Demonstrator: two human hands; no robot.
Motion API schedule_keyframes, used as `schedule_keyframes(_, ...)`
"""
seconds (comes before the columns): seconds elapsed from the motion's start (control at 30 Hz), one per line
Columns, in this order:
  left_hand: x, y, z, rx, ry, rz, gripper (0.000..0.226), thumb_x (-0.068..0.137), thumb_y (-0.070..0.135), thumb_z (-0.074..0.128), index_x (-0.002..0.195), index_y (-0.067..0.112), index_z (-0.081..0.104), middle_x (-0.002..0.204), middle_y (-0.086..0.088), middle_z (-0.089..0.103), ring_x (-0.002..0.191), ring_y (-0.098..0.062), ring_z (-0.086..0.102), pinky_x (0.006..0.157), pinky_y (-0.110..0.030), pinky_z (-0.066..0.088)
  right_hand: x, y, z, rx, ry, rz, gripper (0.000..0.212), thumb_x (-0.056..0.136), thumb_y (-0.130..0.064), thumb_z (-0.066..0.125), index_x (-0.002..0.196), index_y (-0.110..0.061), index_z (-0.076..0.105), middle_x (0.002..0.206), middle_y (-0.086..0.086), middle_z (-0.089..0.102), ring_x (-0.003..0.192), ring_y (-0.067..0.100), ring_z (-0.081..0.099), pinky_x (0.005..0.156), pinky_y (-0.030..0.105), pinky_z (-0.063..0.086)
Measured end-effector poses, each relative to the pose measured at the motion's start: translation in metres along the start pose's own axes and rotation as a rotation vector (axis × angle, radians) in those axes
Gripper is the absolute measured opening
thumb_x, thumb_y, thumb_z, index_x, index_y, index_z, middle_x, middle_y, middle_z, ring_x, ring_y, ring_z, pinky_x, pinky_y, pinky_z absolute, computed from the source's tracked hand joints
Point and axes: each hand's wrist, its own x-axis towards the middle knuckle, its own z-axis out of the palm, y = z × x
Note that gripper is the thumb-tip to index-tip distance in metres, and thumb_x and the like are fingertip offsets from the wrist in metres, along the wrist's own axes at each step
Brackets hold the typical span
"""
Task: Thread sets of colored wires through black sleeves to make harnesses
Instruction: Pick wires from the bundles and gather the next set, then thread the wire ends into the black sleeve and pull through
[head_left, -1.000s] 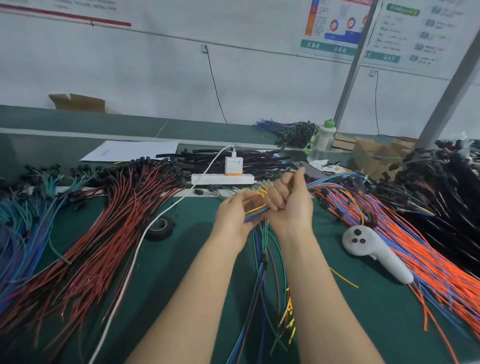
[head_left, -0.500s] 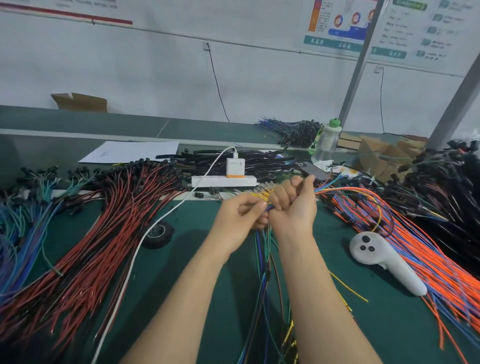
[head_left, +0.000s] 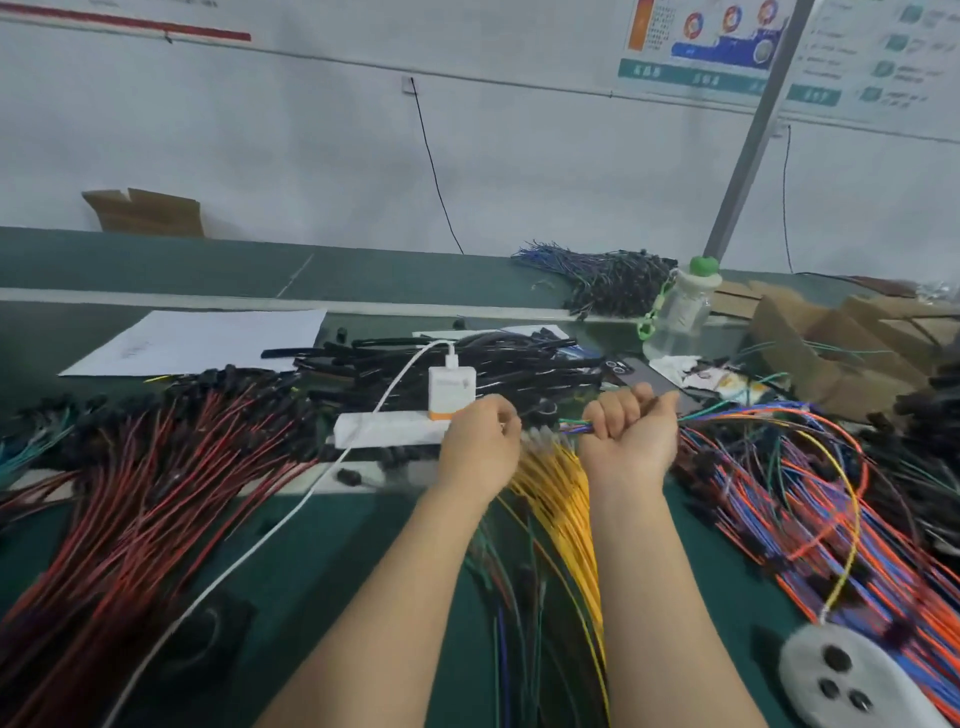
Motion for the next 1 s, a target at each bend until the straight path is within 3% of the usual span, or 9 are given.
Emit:
schedule_keyframes(0.13,0.046,0.003,0.039,0.531,-0.158,0.076,0.028,0.093,0.010,0.051,0.121,0.009,0.055,0.122,-0.012,0.057,0.114,-0.032,0.050,0.087,-0.039,0.042,0.038,-0.006,-0.004,-0.031,0.077,-0.069,0.049,0.104,-0.043,0.028,0.064,-0.016,0.038,0.040,-0.006,0.022,0.030,0.008,0.016,0.030,0.019,0.013)
schedule_keyframes(0.2,0.059,-0.001,0.055,0.659,-0.218,0.080,0.038,0.091,0.012,0.053,0.129,0.007,0.047,0.129,-0.015,0.051,0.121,-0.033,0.043,0.096,-0.041,0.038,0.051,-0.009,-0.007,-0.041,0.095,-0.088,0.049,0.104,-0.042,0.028,0.064,-0.016,0.039,0.039,-0.006,0.023,0.029,0.008,0.017,0.029,0.019,0.013)
schedule_keyframes(0.37,0.083,-0.004,0.074,0.563,-0.009,0.174,0.044,0.086,0.002,0.054,0.129,0.011,0.048,0.133,-0.010,0.043,0.122,-0.029,0.037,0.102,-0.039,0.034,0.070,-0.011,-0.015,-0.067,0.150,-0.123,0.049,0.104,-0.042,0.030,0.063,-0.016,0.039,0.039,-0.006,0.023,0.029,0.008,0.018,0.030,0.018,0.013)
schedule_keyframes(0.53,0.102,-0.008,0.072,0.700,-0.175,-0.056,0.044,0.086,0.011,0.061,0.129,0.011,0.052,0.144,-0.014,0.033,0.134,-0.036,0.024,0.114,-0.047,0.018,0.079,-0.007,-0.020,-0.083,0.190,-0.121,0.049,0.104,-0.041,0.030,0.063,-0.016,0.040,0.039,-0.006,0.024,0.029,0.008,0.018,0.031,0.016,0.013)
schedule_keyframes(0.67,0.105,-0.001,0.071,0.700,-0.203,-0.107,0.037,0.085,0.009,0.060,0.122,0.010,0.056,0.143,-0.016,0.031,0.133,-0.037,0.024,0.113,-0.049,0.015,0.079,-0.009,-0.021,-0.085,0.200,-0.115,0.050,0.104,-0.042,0.030,0.063,-0.016,0.039,0.039,-0.006,0.024,0.029,0.008,0.017,0.030,0.018,0.013)
schedule_keyframes(0.73,0.106,0.006,0.066,0.676,-0.142,-0.021,0.036,0.089,0.009,0.055,0.125,0.010,0.054,0.142,-0.014,0.036,0.133,-0.035,0.028,0.115,-0.048,0.014,0.077,-0.012,-0.019,-0.095,0.202,-0.126,0.049,0.104,-0.041,0.029,0.063,-0.016,0.039,0.039,-0.006,0.023,0.029,0.008,0.017,0.031,0.017,0.013)
schedule_keyframes(0.8,0.104,0.020,0.055,0.548,-0.015,0.162,0.032,0.097,0.014,0.044,0.128,0.010,0.050,0.136,-0.012,0.044,0.127,-0.031,0.039,0.111,-0.043,0.023,0.073,-0.016,-0.017,-0.105,0.193,-0.135,0.048,0.105,-0.040,0.028,0.064,-0.016,0.038,0.038,-0.006,0.022,0.029,0.008,0.017,0.031,0.017,0.012)
schedule_keyframes(0.9,0.088,0.064,0.028,0.110,0.145,0.415,0.027,0.102,0.016,0.032,0.120,0.005,0.049,0.116,-0.012,0.057,0.102,-0.029,0.054,0.081,-0.036,0.037,0.058,-0.023,-0.011,-0.111,0.167,-0.127,0.047,0.104,-0.041,0.029,0.065,-0.016,0.038,0.039,-0.007,0.022,0.030,0.008,0.018,0.030,0.019,0.014)
schedule_keyframes(1.0,0.055,0.116,-0.015,-0.198,0.285,0.646,0.026,0.102,0.015,0.029,0.112,0.001,0.048,0.086,-0.002,0.055,0.070,-0.013,0.048,0.061,-0.024,0.032,0.033,-0.031,-0.004,-0.095,0.122,-0.084,0.046,0.104,-0.040,0.031,0.065,-0.017,0.039,0.040,-0.007,0.022,0.030,0.007,0.017,0.030,0.019,0.013)
